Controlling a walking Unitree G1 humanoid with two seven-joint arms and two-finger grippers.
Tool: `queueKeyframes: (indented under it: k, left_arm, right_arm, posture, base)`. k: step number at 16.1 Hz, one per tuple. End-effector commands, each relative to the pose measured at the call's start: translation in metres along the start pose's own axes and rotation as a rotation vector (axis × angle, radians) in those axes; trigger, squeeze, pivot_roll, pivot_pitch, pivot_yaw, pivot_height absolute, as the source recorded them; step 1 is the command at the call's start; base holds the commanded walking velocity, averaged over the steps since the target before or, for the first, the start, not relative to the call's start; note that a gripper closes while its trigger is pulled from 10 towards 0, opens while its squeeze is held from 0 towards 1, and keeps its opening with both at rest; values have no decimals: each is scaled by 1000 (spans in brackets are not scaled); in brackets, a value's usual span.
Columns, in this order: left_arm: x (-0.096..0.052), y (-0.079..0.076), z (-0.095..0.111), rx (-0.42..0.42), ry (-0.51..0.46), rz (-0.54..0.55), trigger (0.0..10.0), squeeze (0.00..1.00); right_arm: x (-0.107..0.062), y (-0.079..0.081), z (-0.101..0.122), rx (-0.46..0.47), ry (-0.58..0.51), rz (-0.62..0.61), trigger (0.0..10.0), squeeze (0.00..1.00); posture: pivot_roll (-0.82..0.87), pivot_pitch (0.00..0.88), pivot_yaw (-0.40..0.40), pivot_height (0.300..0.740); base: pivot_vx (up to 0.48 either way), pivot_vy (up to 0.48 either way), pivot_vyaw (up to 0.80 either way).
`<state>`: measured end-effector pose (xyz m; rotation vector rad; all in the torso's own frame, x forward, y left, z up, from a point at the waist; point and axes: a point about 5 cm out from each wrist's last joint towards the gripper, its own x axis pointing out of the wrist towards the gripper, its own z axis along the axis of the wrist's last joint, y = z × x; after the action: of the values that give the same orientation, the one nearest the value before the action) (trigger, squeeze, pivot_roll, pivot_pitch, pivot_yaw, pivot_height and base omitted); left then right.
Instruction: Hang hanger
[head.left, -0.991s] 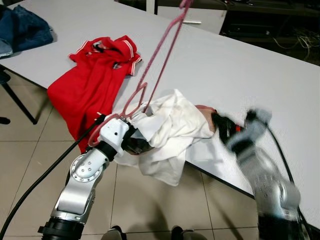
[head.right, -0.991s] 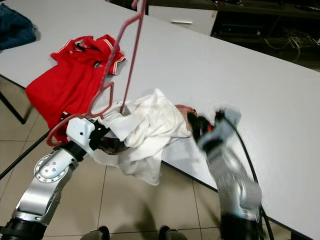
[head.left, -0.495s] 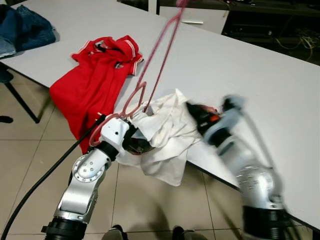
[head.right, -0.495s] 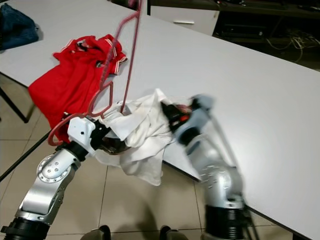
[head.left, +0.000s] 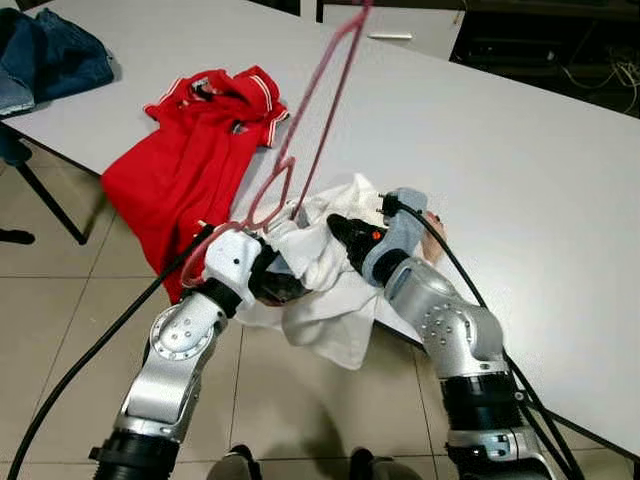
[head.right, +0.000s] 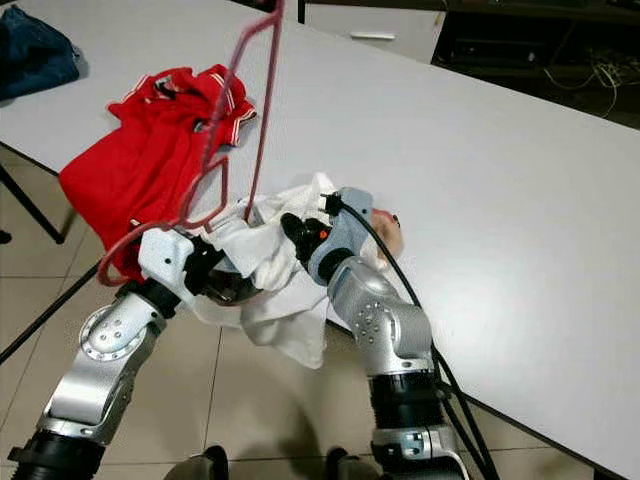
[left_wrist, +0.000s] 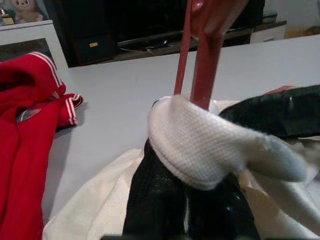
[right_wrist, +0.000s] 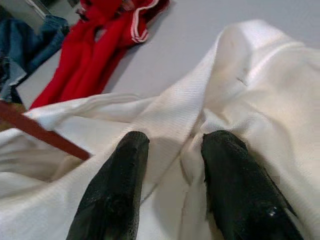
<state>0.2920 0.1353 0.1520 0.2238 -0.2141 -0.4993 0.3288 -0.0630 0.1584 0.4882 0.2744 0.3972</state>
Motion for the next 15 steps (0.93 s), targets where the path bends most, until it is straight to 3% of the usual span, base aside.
queueKeyframes:
  k: [1, 5, 10, 13, 15]
  left_arm:
    - [-14, -1, -28, -36, 139, 16, 10000, 0]
    - [-21, 2, -36, -33, 182, 12, 10000, 0]
    - [-17, 5, -37, -27, 188, -10, 10000, 0]
    - [-14, 4, -34, -26, 179, -16, 10000, 0]
    - [-16, 6, -36, -23, 181, -19, 10000, 0]
  right_arm:
    - [0, -8, -5, -24, 16, -58, 10000, 0]
    - [-6, -28, 2, 10, -12, -147, 10000, 0]
    - [-8, 3, -7, 144, 60, 112, 10000, 0]
    - [-5, 7, -7, 172, 69, 124, 10000, 0]
    - [-3, -1, -8, 198, 77, 66, 10000, 102]
  posture:
    - [74, 224, -10, 740]
    - [73, 217, 3, 740]
    - [62, 202, 13, 740]
    - [62, 202, 13, 740]
    - [69, 188, 20, 740]
  base:
    - [0, 0, 0]
    - [0, 0, 0]
    - [0, 0, 0]
    - [0, 0, 0]
    - [0, 0, 0]
